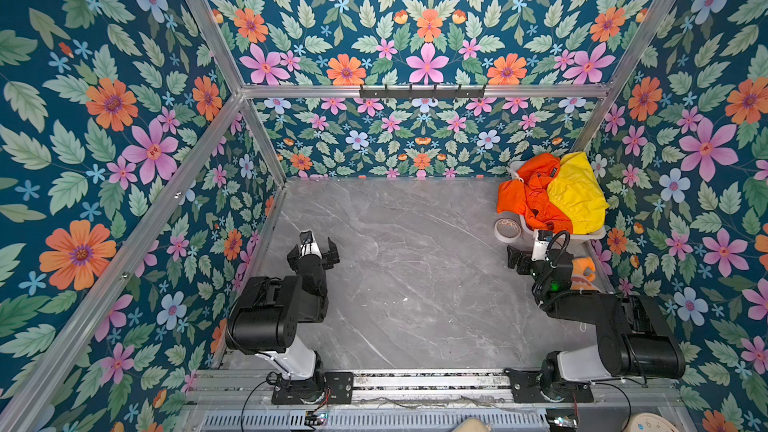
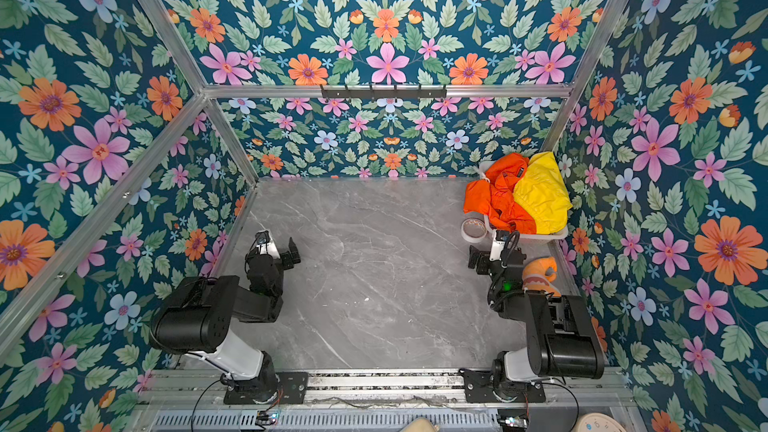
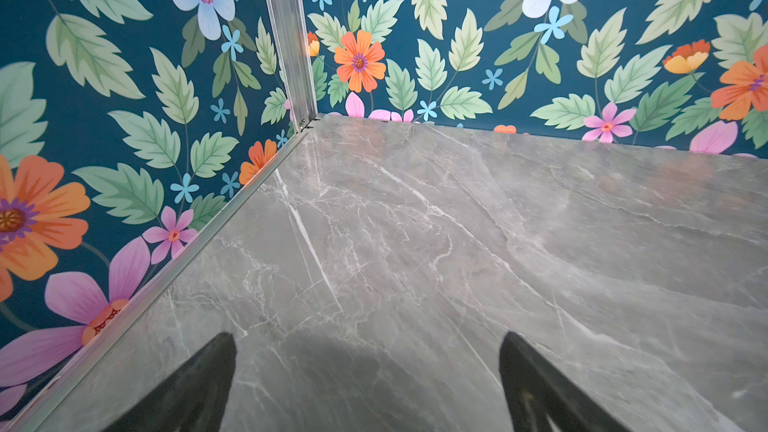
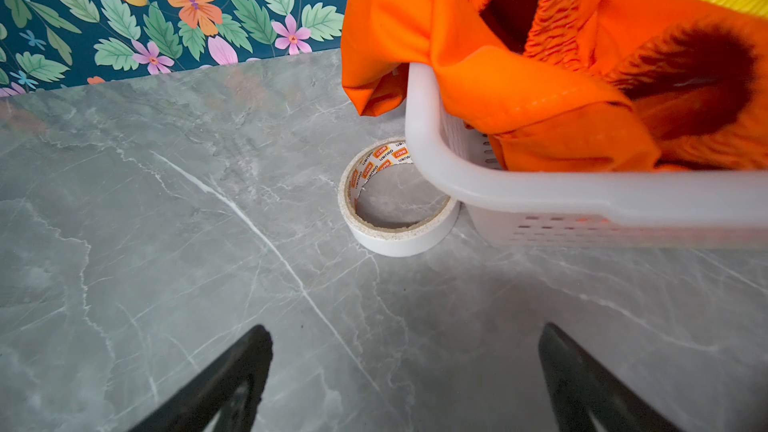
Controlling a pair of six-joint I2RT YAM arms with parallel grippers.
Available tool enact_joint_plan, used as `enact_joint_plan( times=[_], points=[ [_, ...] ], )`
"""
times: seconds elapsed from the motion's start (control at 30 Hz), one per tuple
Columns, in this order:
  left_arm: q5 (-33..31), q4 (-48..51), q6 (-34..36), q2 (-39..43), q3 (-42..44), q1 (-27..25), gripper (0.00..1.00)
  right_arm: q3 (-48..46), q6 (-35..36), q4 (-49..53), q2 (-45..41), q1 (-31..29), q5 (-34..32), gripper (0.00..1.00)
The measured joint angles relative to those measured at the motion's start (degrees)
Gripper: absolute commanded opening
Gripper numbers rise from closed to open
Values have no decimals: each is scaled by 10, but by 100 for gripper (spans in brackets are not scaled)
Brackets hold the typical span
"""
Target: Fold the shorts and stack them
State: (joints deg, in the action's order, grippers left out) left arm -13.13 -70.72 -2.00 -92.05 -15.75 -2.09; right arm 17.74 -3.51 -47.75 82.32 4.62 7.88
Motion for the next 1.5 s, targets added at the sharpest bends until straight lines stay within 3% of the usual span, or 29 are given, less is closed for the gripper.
enact_joint_plan(
  times=[0.5,0.6,0.7,0.8,0.9,1.13,1.33,1.5],
  points=[
    [0,0,0,2,2,0,98,3,0,8,-5,0,0,99],
    [13,19,5,39,5,-1,94,42,0,95,-69,0,0,99],
    [19,85,7,125,-10,-2,91,110,-10,197,-158,0,1,99],
    [34,186,-12,228,-56,-2,87,174,-32,312,-225,-1,0,99],
    [75,287,-40,292,-119,-2,85,269,-52,432,-236,-1,-15,99],
    [167,462,-103,273,-232,-5,82,562,-53,683,-69,-1,-43,99],
    [213,518,-130,224,-256,-5,81,774,-51,841,132,-1,-69,99],
    [235,528,-141,207,-256,-7,81,886,-51,928,252,5,-81,99]
  ],
)
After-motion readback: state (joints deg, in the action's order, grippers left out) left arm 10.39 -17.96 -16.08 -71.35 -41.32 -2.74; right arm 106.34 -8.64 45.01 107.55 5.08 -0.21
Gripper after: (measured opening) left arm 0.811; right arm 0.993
